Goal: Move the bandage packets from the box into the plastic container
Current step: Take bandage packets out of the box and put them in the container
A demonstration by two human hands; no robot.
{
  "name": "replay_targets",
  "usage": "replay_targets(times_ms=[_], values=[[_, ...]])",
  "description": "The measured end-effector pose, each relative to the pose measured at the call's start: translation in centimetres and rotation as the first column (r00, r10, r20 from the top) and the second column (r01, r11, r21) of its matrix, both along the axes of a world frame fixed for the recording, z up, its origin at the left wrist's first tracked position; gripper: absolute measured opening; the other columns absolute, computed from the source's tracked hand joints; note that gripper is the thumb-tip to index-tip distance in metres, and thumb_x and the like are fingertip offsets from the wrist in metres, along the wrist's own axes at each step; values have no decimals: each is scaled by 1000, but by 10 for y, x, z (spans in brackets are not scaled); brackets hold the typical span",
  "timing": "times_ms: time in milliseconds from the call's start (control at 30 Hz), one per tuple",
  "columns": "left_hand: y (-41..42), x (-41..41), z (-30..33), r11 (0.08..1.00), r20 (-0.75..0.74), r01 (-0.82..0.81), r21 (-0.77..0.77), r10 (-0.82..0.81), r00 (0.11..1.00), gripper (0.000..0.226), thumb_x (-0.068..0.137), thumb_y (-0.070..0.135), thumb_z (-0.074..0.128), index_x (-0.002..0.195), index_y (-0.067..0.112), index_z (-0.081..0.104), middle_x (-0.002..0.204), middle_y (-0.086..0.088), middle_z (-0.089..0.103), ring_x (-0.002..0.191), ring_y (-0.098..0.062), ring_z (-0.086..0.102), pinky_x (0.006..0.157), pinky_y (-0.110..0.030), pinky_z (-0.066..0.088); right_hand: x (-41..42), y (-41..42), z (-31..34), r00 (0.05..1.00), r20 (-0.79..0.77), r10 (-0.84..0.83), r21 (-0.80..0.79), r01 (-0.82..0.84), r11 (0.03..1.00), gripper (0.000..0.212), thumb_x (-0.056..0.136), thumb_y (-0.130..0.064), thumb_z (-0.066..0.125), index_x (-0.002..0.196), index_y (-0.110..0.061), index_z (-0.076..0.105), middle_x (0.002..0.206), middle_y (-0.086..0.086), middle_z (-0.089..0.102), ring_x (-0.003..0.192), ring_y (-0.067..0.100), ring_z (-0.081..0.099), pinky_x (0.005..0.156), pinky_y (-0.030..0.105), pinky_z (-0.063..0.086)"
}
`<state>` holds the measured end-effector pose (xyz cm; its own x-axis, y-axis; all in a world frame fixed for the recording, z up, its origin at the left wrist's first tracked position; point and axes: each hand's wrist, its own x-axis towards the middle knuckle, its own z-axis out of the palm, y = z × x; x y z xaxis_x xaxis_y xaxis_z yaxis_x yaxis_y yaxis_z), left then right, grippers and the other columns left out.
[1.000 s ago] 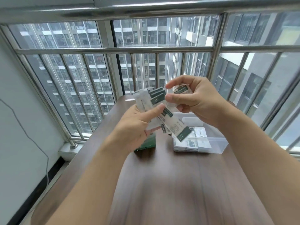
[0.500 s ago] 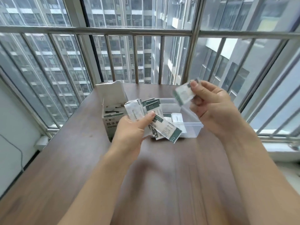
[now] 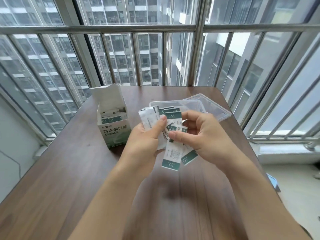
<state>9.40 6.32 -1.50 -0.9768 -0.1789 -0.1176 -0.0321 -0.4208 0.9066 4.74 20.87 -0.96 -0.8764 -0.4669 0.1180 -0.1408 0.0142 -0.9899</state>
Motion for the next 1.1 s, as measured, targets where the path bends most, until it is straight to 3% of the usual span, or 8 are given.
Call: replay_targets(times_ms=[133,333,467,633,733,867,967,1100], values=[[8,-2,0,998,74,-47,29,45,996,38,103,34,49,121,4,66,105,-13,78,93,-27,76,76,-43,62,4,2,-5,990,92,-108,-225,126,966,31,80,4,75,111,2,69,99,16,77,85,26,75,71,34,63],[13,4,-1,994,165,106,-2,-104,981,44,105,46,38,116,17,69,94,-5,80,72,-18,76,47,-30,58,3,-1,-12,978,106,-179,-247,200,948,39,81,1,76,118,-1,64,96,18,77,87,36,75,73,42,63],[12,6,3,966,158,252,57,-258,953,49,97,55,45,116,19,72,103,-6,79,77,-18,76,45,-26,56,2,-2,-14,981,19,-194,-190,194,962,49,85,2,74,129,-11,57,93,12,78,82,30,76,71,44,63],[13,6,0,931,85,355,-89,-348,934,39,77,21,73,115,18,68,98,0,76,80,-10,73,51,-19,54,2,0,-15,973,-111,-205,-125,191,974,11,95,-9,66,103,-8,73,82,3,76,68,17,68,59,27,57],[12,6,-2,924,122,359,-131,-344,931,29,85,10,70,114,13,69,94,-6,73,83,-16,72,49,-22,54,2,3,-11,959,-53,-277,-117,270,956,24,99,-22,59,108,-5,73,70,-6,70,50,7,58,44,18,45],[17,10,1,871,151,450,-197,-427,892,30,99,8,59,127,17,64,114,-15,73,106,-26,72,76,-49,63,4,7,-6,949,-231,-215,25,227,974,64,83,-56,70,141,-43,48,124,-12,58,103,3,62,79,18,52],[26,13,4,834,94,462,-301,-456,885,54,100,-5,50,123,43,61,121,7,73,111,-18,71,84,-58,60,13,2,-6,866,-467,-179,52,229,972,64,72,-38,86,130,-31,61,121,-11,60,115,8,59,92,12,44],[33,3,2,788,68,372,-491,-391,918,47,89,-13,50,116,22,62,96,4,76,86,-10,73,68,-35,60,12,1,-7,770,-544,-334,-72,353,933,15,80,-8,78,92,-15,71,96,-5,69,97,15,66,82,31,53]])
